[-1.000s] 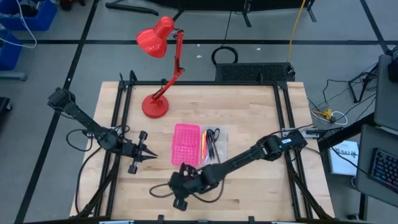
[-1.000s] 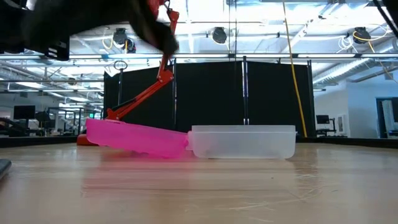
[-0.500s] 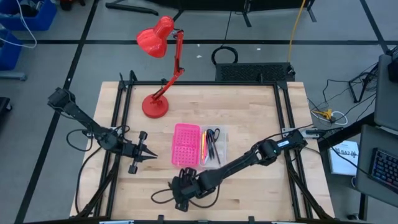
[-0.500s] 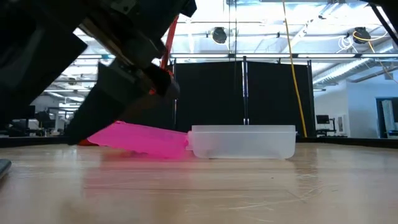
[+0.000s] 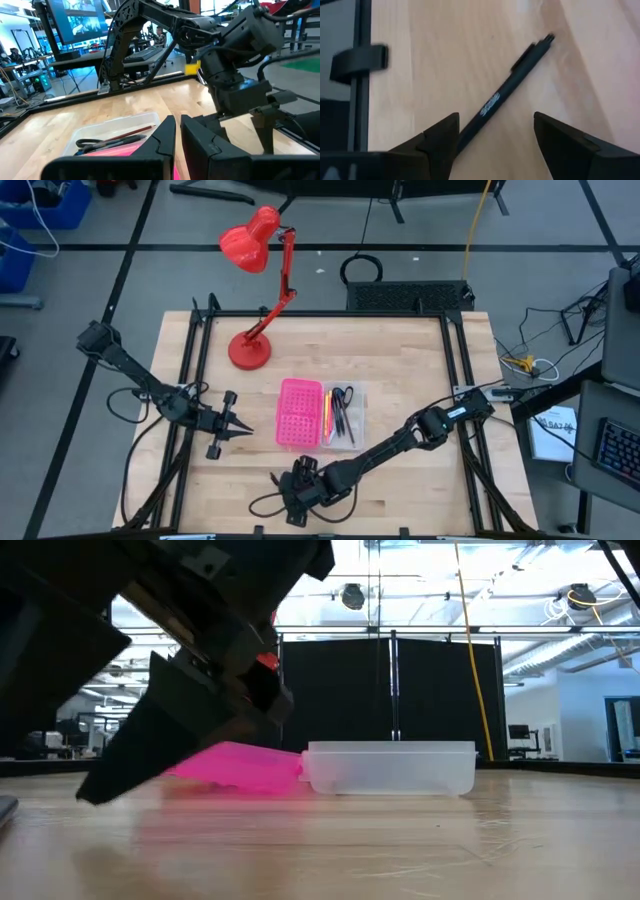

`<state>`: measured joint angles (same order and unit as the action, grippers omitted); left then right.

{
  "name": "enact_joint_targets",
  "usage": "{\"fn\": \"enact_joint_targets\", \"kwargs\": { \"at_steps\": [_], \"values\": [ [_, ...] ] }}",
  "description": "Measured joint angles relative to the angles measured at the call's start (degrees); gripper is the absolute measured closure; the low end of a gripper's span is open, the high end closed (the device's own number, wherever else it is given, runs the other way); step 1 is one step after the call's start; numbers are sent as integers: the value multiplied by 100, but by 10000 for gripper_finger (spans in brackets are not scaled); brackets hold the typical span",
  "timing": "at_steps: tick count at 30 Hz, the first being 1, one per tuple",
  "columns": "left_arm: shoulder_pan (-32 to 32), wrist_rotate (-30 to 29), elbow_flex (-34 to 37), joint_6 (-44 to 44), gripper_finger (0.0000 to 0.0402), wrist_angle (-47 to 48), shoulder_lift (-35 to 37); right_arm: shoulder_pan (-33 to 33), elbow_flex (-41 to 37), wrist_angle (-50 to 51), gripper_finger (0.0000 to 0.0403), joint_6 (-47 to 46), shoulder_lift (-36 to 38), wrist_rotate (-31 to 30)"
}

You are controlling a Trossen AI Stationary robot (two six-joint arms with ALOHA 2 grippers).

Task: Pick & place school supplies into a supply box
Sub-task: Put the black pen into the pink supply box

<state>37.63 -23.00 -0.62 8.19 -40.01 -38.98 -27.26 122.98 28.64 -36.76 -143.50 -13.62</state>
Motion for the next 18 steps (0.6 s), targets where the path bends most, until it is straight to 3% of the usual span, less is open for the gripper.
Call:
{"fn": "enact_joint_targets", "kwargs": {
  "at_steps": [14, 18],
  "values": [
    [0, 81, 0, -139, 364, 54, 1, -25, -188, -140, 154, 230, 4, 275],
    [0, -24, -67, -784, 364, 830, 1, -56, -210, -154, 154, 287, 34, 323]
  ]
}}
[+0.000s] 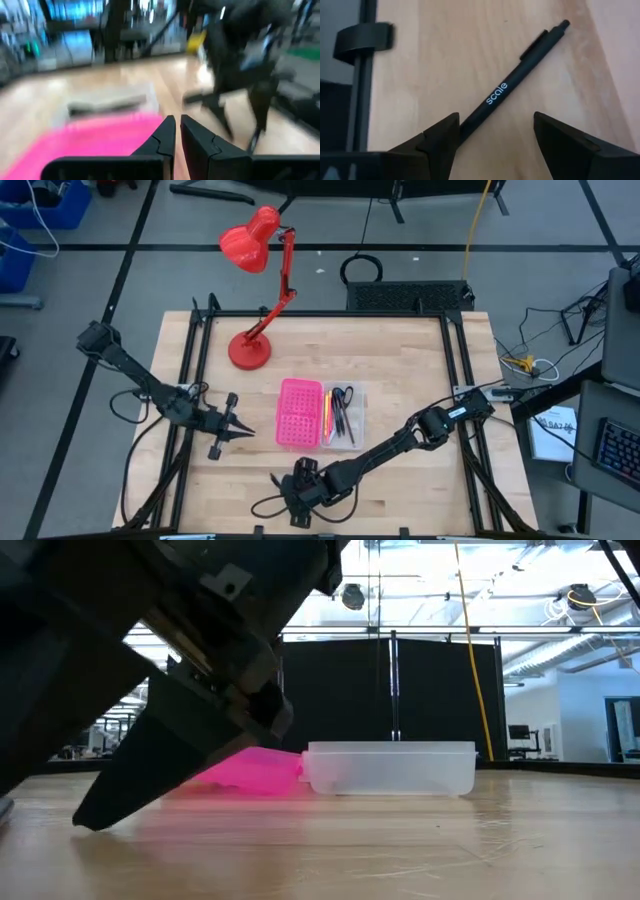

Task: Pick & place school supplies into a supply box
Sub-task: Put the black pen into the pink supply box

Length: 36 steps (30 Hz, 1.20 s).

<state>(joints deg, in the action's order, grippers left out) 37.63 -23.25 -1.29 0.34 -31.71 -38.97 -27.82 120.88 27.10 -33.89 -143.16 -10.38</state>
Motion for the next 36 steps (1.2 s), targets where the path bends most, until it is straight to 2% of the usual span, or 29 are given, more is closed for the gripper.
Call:
{"fn": "enact_joint_targets", "kwargs": {
  "at_steps": [4, 7, 14, 21, 27, 32, 36],
  "values": [
    [0, 163, -449, -995, 364, 1518, -166, -33, -9, -82, 154, 176, 60, 10],
    [18, 702, -850, -1402, 364, 2041, -546, -45, -6, -154, 154, 294, 139, 3],
    [439, 1285, -1886, -1162, 364, 2492, -2226, -43, -7, -107, 154, 435, 169, -1],
    [542, 1275, -3086, -1367, 364, 2755, -3891, -55, -225, -434, 154, 440, 165, 3],
    [543, 1282, -3651, -796, 364, 2763, -4388, -88, -1024, -926, 154, 135, 198, 49],
    [542, 1451, -3686, -882, 364, 2785, -4624, -78, -1554, -860, 154, -142, 209, 85],
    [542, 1469, -3682, -1165, 364, 2884, -4815, -57, -1663, -579, 155, 149, 243, 36]
  ]
}}
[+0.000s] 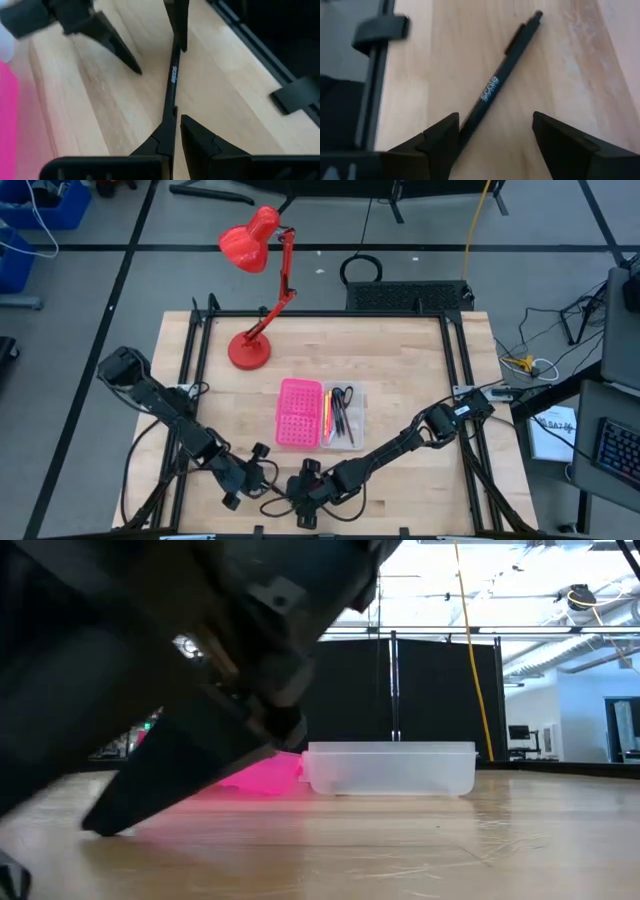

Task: Pick & place school supplies into a supply box
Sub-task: Put the black pen into the pink supply box

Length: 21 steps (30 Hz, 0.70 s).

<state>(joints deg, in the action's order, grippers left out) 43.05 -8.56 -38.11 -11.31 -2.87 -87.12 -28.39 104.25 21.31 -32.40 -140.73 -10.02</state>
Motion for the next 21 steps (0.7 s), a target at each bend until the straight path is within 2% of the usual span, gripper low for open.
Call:
{"fn": "enact_joint_targets", "kwargs": {
  "at_steps": [8, 15, 21],
  "values": [
    [0, -343, 0, -73, 364, -60, -79, 25, 0, 540, 196, 245, 7, -188],
    [0, -344, 0, -96, 364, -80, -77, 37, -18, 1186, 232, 702, 188, -309],
    [0, -343, 2, -120, 364, -179, -77, 35, -22, 1832, 287, 1221, 285, -193]
  ]
}}
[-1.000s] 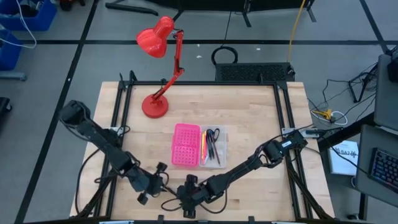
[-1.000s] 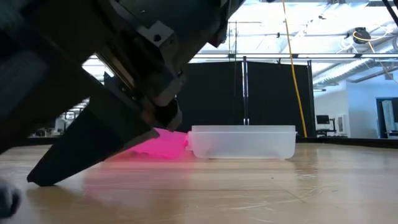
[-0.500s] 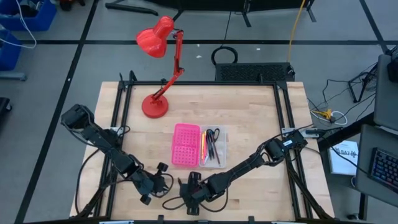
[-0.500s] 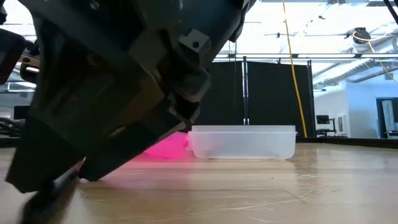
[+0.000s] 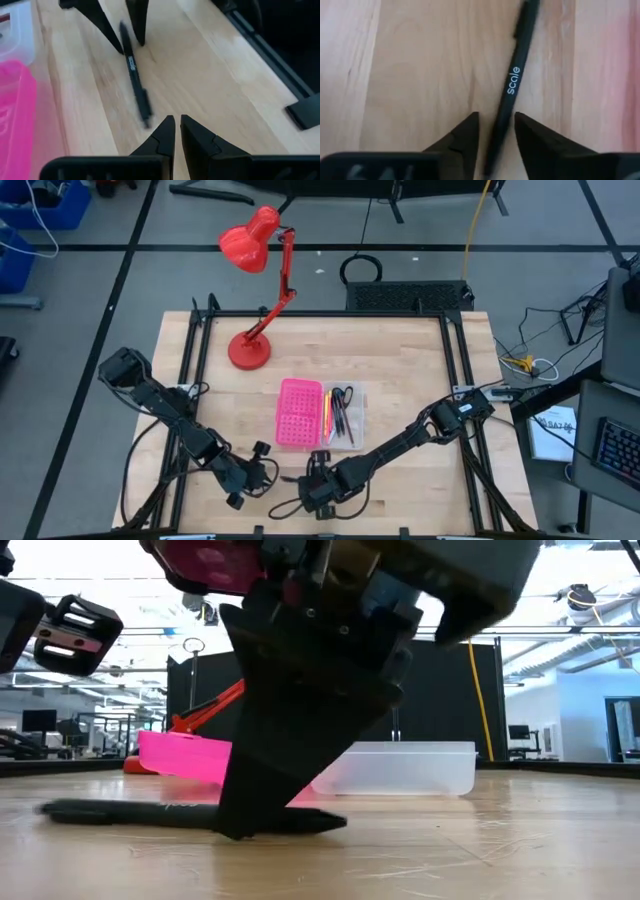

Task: Pick & place school supplies into a supply box
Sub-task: Put the black pen into the pink supply box

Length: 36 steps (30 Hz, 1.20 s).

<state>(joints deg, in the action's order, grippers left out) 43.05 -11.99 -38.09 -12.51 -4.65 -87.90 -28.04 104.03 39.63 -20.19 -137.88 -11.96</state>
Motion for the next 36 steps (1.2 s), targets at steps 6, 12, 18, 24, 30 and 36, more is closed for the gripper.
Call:
{"fn": "enact_joint_targets", "kwargs": {
  "at_steps": [6, 12, 18, 24, 30, 36],
  "values": [
    [0, -3, 2, 683, 364, -573, 0, 124, -112, -15, 368, -352, 24, 529],
    [2, 39, 2, 1615, 364, -939, 7, 226, -183, -116, 383, -957, 81, 855],
    [17, -2, 4, 2253, 364, -1010, 7, 164, -258, 59, 383, -1526, 857, 758],
    [95, -4, 4, 2245, 364, -1048, 9, -103, -211, 798, 384, -2452, 2139, -321],
    [144, -3, 4, 2245, 364, -1018, 9, -20, -247, 1765, 384, -3957, 2857, -1391],
    [131, -8, 4, 2255, 364, -975, 9, 365, -667, 1819, 384, -5203, 3200, -991]
  ]
}}
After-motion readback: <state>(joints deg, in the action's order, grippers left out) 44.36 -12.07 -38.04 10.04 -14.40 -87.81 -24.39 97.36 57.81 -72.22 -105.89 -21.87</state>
